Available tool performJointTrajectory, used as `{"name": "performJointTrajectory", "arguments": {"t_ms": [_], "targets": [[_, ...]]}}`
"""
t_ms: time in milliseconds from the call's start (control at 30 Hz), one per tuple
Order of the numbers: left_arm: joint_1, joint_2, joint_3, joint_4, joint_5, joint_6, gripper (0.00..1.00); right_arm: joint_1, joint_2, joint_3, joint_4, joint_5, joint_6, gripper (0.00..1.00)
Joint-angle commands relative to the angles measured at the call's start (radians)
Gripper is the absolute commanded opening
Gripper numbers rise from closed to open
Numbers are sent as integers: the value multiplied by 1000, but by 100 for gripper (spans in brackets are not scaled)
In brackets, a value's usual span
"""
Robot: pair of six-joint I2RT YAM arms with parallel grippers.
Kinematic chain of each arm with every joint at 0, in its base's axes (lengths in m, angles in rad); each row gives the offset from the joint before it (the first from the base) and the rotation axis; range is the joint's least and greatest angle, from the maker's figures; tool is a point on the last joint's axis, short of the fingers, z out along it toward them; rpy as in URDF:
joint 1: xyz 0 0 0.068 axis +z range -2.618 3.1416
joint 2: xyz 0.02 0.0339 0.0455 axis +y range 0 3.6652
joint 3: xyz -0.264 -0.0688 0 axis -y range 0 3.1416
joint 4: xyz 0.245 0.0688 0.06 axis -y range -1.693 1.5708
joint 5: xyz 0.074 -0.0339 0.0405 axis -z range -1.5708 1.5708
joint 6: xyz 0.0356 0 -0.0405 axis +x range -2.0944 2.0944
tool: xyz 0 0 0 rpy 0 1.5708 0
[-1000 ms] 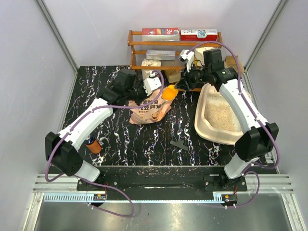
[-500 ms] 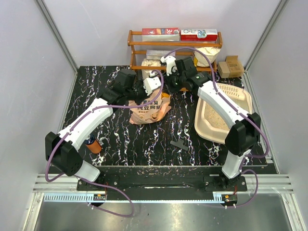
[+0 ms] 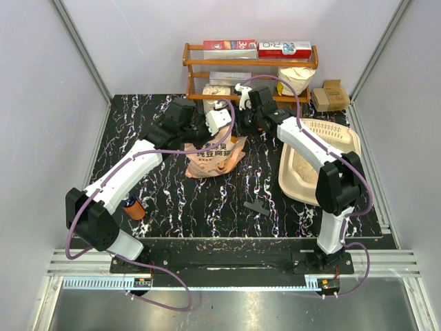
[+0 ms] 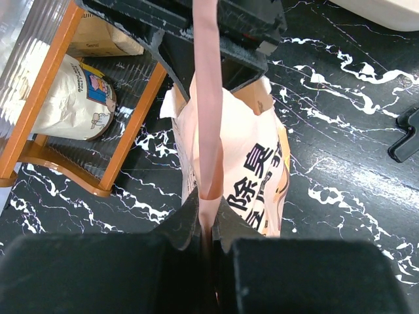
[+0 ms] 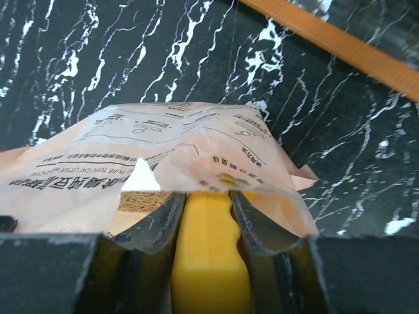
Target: Fill the litter box with clean litter
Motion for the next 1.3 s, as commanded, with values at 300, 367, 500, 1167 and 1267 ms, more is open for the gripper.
{"name": "performJointTrajectory", "arguments": {"t_ms": [300,367,500,1167,1267], "targets": [[-27,-13,105,63,10,30,0,-134,172,-90,266,-539,499,0],[-28,-14,106,43,2,50,0,-163,179,-105,369,-631,606,0],[-31,-10,108,11,-27,84,0,-196,178,-145,537,-740,779,0],[-31,-13,134,-32,-88,142,0,-394,106,-283,923,-1015,1120,0],[-31,-13,136,-34,-93,144,0,-428,100,-308,989,-1029,1189,0]]}}
